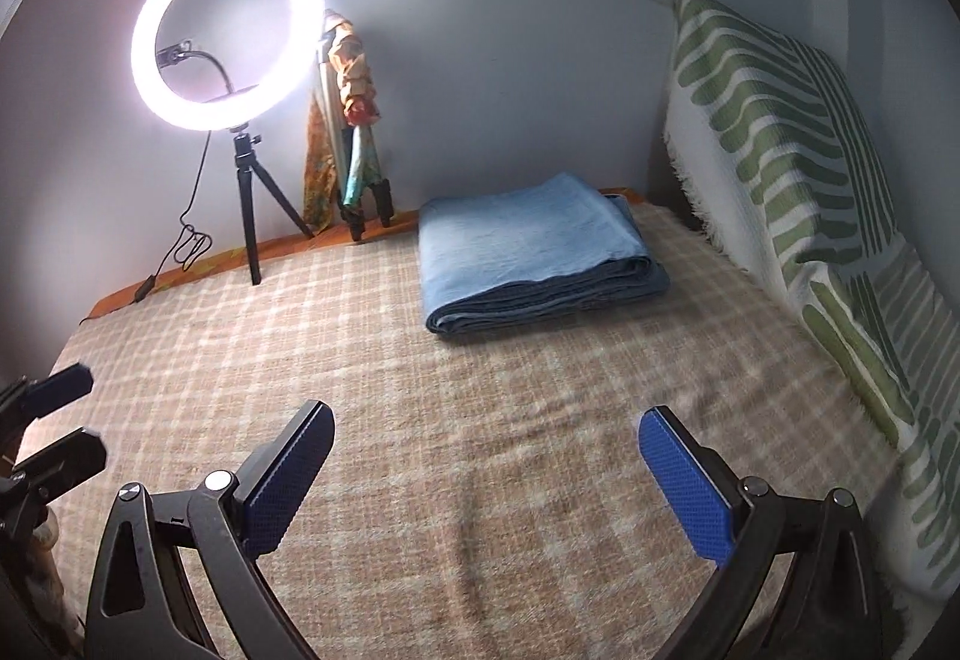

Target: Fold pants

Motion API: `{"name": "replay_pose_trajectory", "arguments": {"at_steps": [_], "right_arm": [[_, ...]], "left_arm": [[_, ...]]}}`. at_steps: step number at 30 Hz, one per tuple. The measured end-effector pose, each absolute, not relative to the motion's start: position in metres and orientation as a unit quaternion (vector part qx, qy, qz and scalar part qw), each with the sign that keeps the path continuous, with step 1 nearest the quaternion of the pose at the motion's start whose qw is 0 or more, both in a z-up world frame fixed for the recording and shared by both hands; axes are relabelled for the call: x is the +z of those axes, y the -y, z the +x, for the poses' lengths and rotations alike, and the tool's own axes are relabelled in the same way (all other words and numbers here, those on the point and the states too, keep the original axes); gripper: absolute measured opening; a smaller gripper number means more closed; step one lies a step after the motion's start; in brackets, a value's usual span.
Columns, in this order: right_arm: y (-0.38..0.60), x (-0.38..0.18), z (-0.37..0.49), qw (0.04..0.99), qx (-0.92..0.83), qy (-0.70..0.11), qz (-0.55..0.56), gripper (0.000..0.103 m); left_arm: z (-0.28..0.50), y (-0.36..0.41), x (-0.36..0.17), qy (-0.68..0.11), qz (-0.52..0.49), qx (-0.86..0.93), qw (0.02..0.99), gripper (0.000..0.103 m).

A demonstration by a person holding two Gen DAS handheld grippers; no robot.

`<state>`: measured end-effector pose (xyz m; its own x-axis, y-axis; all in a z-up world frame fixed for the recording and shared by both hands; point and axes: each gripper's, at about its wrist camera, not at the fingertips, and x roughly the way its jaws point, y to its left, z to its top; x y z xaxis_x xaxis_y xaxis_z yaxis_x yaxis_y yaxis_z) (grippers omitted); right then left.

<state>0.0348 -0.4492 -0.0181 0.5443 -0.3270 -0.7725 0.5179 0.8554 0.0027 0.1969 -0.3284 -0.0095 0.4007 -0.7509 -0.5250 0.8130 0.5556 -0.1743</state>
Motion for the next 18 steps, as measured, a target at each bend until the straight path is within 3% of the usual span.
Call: {"name": "replay_pose_trajectory", "arguments": {"at_steps": [18], "right_arm": [[0.458,-0.017,0.03,0.88,-0.278,-0.366,0.117,0.103]], "left_arm": [[0.197,0.315,-0.019,-0.282,0.071,-0.425,0.857,0.083]]}}
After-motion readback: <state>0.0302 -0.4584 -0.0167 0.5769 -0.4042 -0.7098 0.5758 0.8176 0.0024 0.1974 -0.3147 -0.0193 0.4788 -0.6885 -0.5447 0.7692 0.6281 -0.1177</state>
